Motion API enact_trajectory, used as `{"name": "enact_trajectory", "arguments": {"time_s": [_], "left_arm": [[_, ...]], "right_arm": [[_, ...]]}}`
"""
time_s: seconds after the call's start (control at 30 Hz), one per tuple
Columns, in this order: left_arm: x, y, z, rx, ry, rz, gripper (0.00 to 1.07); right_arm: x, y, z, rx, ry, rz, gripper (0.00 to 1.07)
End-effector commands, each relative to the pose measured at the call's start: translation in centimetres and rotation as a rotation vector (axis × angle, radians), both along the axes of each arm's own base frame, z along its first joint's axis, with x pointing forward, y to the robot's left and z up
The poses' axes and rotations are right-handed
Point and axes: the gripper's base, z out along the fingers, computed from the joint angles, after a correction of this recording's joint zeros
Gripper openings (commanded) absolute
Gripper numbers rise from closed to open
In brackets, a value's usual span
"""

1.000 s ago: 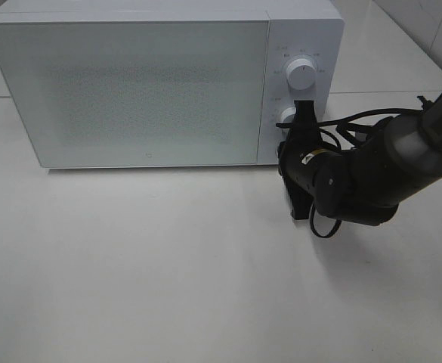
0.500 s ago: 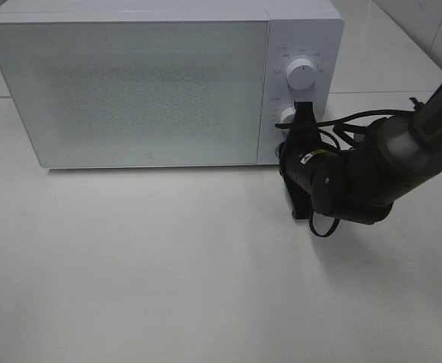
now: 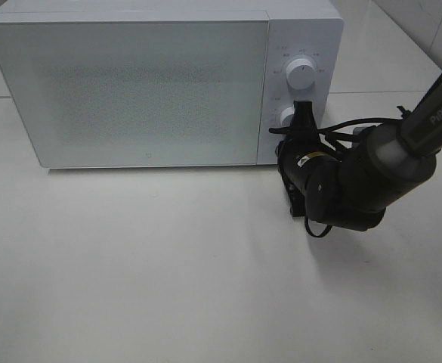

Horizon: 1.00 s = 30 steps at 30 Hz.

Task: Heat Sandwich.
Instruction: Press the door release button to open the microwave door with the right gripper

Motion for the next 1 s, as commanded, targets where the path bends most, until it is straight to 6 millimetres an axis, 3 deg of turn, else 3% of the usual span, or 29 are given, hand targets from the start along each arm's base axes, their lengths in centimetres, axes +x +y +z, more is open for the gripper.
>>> {"name": "enact_trajectory", "arguments": {"time_s": [0.03,0.3,1.0], "left_arm": [[-0.2,0.0,0.1,0.000,-0.029,-0.004,0.96],[-0.2,0.0,0.1,0.000,-0.029,-0.004,0.96],[-0.2,0.0,0.1,0.000,-0.029,-0.004,0.96]], "right_arm": [[3.6,-0.5,5.0,0.014,-0.357,-0.063,0.00],[5.1,0.4,4.4,0.023,-0.344,-0.039,0.00],[4.4,0.6,4.5,0.052,-0.226,-0.001,0.00]]}}
